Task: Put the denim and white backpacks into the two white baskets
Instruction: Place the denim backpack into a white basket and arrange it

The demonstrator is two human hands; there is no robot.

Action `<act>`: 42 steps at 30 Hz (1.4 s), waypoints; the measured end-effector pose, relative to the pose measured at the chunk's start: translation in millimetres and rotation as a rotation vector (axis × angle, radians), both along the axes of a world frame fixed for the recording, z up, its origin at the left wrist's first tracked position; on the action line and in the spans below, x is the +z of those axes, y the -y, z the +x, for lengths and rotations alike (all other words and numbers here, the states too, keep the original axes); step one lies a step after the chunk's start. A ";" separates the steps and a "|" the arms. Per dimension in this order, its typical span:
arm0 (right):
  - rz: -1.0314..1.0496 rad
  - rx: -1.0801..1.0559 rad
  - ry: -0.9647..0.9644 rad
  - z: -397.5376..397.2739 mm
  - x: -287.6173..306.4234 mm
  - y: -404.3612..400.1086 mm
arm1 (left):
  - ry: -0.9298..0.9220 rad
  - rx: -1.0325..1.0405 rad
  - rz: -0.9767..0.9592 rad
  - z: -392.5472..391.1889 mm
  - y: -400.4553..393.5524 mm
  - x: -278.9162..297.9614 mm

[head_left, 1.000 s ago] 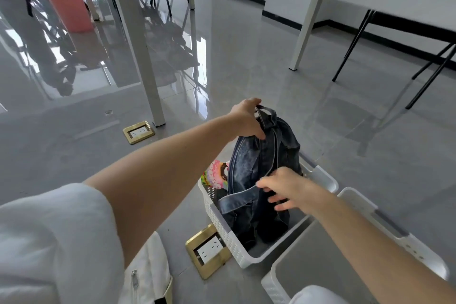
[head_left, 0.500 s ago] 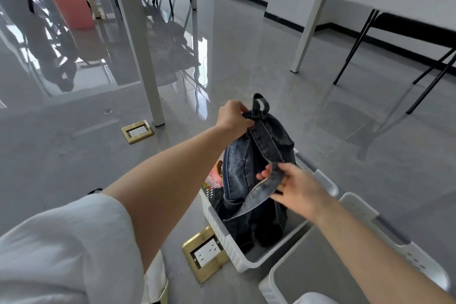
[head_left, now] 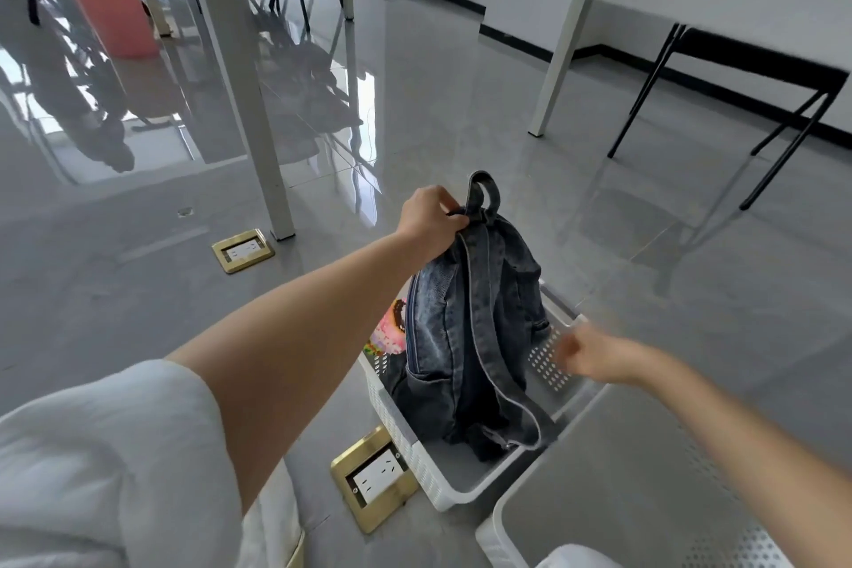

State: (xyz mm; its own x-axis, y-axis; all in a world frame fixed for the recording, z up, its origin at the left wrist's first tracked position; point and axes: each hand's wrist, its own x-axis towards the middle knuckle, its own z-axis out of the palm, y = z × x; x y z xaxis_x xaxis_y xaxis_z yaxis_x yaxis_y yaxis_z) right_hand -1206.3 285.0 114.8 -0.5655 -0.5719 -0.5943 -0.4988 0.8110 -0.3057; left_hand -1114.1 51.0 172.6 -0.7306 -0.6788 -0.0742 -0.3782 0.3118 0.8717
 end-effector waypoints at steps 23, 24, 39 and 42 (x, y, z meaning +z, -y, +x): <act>-1.003 -0.718 0.202 9.6 34.2 36.7 | -0.048 -0.304 -0.070 110.1 -90.9 -111.2; -1.014 -0.731 0.208 6.5 33.3 32.4 | -0.047 -0.236 -0.155 113.4 -97.4 -120.1; -0.958 -0.667 0.130 1.4 57.8 7.2 | -0.216 -0.163 0.365 85.4 -64.7 -97.9; -1.005 -0.708 0.119 -6.4 71.6 7.1 | -0.328 -0.377 0.097 94.0 -68.6 -78.0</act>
